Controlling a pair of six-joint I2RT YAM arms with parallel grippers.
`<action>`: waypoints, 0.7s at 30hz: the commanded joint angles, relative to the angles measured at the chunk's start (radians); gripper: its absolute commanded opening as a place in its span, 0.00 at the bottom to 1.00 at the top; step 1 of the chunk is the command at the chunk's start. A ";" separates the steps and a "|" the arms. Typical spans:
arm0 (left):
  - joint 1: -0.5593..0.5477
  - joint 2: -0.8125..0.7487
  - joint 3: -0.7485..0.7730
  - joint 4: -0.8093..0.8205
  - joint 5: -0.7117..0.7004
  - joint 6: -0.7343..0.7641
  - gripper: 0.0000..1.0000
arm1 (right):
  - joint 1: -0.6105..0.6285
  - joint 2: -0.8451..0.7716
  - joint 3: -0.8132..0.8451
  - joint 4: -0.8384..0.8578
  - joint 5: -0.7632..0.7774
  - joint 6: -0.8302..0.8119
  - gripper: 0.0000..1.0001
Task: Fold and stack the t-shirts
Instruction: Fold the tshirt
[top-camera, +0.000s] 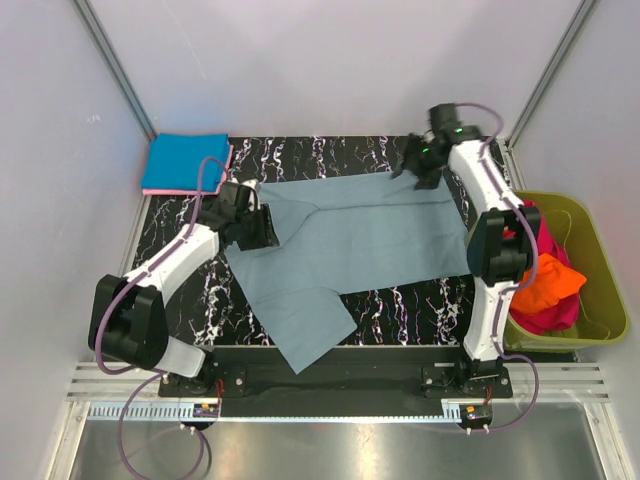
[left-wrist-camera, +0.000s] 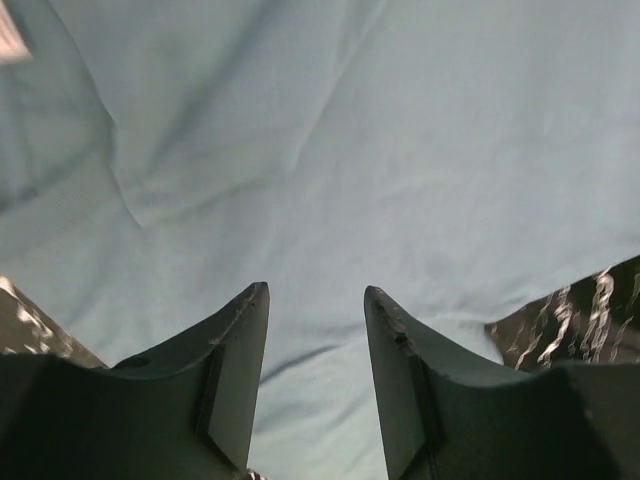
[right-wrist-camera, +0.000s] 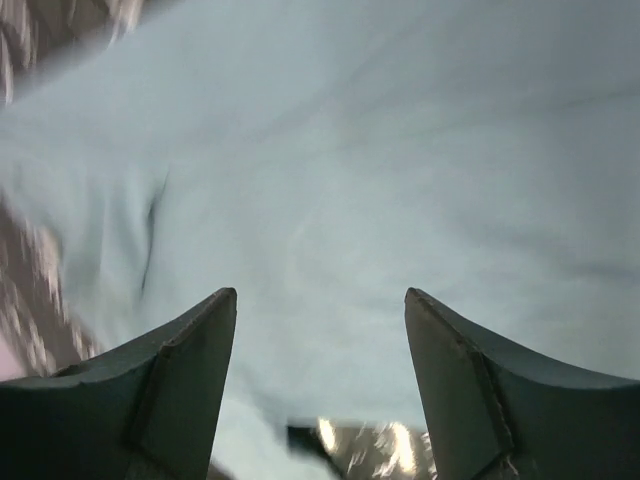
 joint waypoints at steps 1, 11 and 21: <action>-0.036 -0.019 -0.002 0.014 -0.085 -0.020 0.48 | 0.136 -0.142 -0.256 0.130 -0.141 0.013 0.75; 0.040 -0.016 0.081 -0.021 -0.074 0.001 0.46 | 0.409 -0.145 -0.472 0.247 -0.237 0.033 0.60; 0.226 0.098 0.066 -0.010 0.133 0.021 0.50 | 0.429 -0.170 -0.545 0.362 -0.310 0.045 0.62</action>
